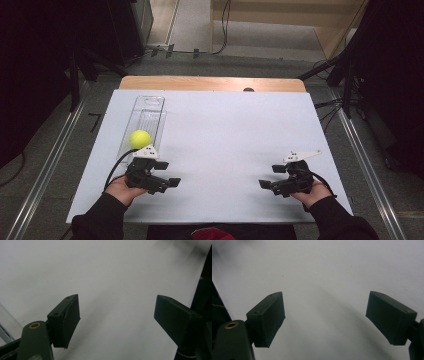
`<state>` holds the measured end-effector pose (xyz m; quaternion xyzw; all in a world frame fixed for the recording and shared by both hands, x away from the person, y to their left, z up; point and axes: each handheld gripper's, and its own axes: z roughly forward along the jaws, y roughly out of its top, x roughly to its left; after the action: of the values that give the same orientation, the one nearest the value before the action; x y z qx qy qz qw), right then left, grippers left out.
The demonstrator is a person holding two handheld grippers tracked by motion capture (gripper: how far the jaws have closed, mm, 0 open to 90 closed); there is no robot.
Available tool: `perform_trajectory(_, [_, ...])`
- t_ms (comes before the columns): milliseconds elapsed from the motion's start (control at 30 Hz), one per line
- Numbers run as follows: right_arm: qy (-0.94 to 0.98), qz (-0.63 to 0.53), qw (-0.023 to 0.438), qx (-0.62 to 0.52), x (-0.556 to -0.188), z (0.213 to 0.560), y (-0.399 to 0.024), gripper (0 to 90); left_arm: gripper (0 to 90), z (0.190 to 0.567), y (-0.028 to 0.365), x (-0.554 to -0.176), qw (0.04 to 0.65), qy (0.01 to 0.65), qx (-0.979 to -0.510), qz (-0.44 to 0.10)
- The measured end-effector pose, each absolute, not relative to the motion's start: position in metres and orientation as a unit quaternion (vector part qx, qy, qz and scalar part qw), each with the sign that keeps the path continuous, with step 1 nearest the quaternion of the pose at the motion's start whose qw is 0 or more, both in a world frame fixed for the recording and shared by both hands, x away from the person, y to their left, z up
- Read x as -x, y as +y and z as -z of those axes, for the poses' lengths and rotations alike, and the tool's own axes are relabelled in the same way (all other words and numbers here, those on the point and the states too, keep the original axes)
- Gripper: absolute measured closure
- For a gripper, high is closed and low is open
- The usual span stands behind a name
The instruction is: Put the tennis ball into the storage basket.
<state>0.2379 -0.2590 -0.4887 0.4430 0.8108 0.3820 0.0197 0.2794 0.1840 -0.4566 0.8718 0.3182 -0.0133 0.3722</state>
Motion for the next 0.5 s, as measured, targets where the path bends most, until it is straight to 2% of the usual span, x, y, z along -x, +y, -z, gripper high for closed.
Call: perform_trajectory(500, [0.811,-0.381,0.019,-0.443,-0.2377,0.4887,-0.2587,13.5,21.8,0.4569,0.1843,-0.2794,0.372,0.315,-0.873,0.012])
